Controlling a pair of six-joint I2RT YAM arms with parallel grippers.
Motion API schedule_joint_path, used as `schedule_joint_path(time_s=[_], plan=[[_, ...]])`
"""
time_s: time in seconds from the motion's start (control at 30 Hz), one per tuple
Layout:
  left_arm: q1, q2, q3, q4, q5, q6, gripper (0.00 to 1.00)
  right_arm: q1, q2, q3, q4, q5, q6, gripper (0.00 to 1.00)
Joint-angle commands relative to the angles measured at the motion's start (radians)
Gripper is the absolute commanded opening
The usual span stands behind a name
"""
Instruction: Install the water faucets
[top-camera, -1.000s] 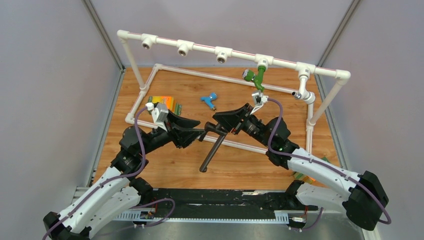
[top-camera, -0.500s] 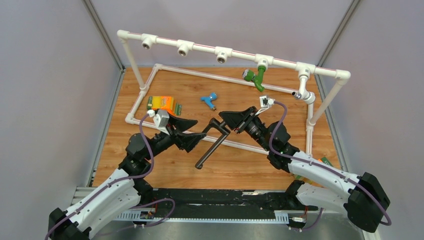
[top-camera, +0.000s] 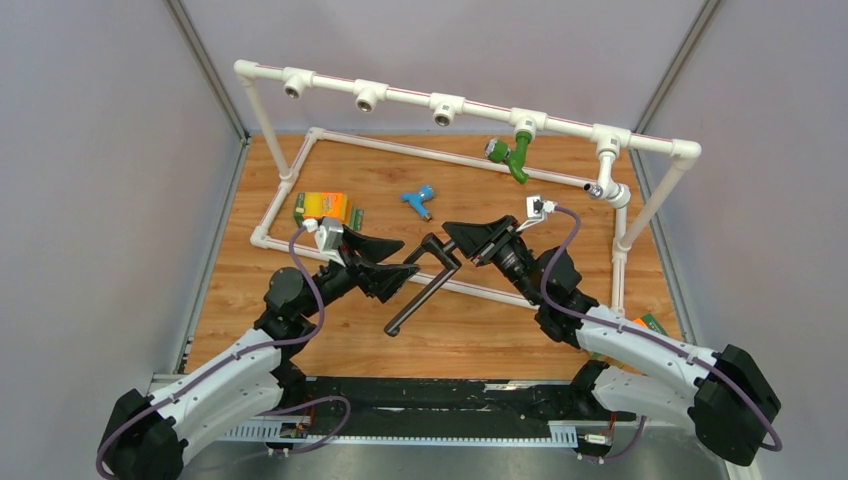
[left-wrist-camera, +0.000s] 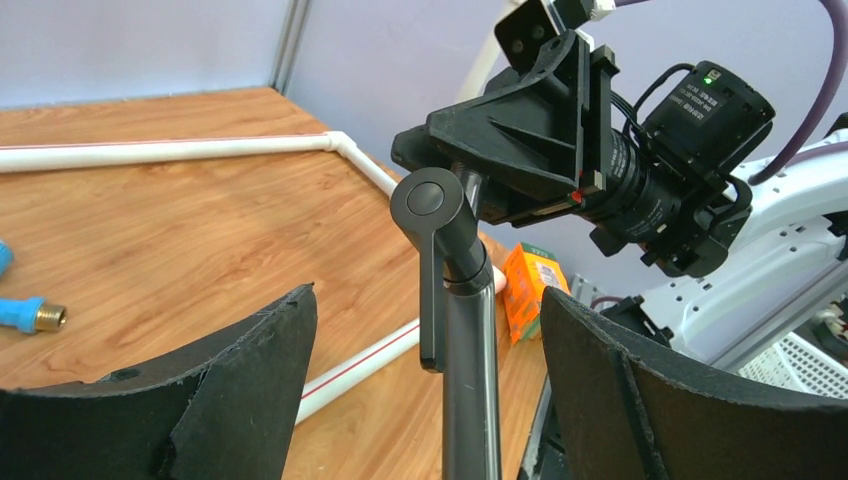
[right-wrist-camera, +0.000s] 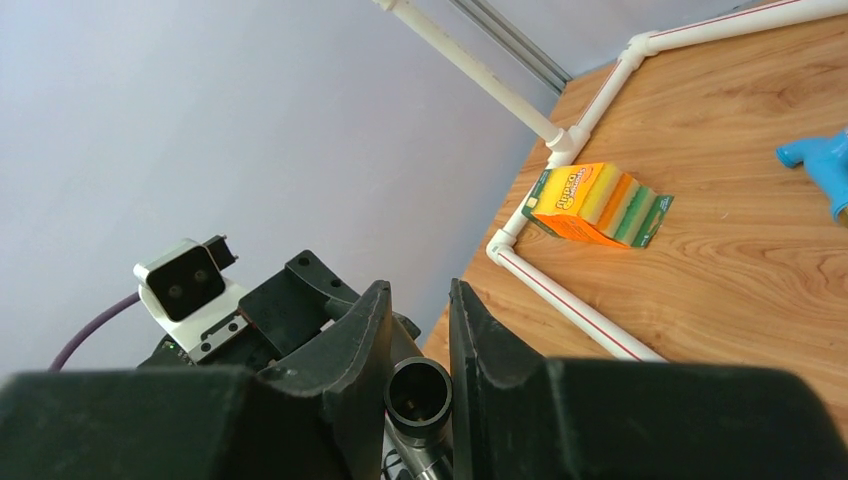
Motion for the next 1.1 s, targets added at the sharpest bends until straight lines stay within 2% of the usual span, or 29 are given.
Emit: schedule_joint_path(time_s=[0.0, 0.2, 0.4, 0.53, 0.83, 1.07], plan=[[0.001, 0.040, -0.013, 0.170, 0.009, -0.068, 0.87, 0.001, -0.016, 0.010, 0.164, 0.011, 0.090, 0.00], [-0.005, 0.110, -0.024, 0.244, 0.001, -0.112, 0.85, 0.002, -0.004, -0.031, 0.235, 0.035, 0.156, 0.00], [-0.005, 0.090, -0.121, 0.356, -0.093, -0.158, 0.85, 0.002, -0.039, -0.057, 0.223, 0.101, 0.160, 0.00], [-0.017, 0.124, -0.090, 0.360, -0.053, -0.160, 0.85, 0.008, -0.021, -0.054, 0.250, 0.090, 0.175, 0.00], [-0.098, 0.302, -0.029, 0.509, -0.063, -0.158, 0.83, 0.060, 0.039, -0.050, 0.312, 0.087, 0.207, 0.00], [-0.132, 0.428, -0.013, 0.699, -0.106, -0.164, 0.73, 0.103, 0.068, -0.053, 0.342, 0.115, 0.228, 0.00]])
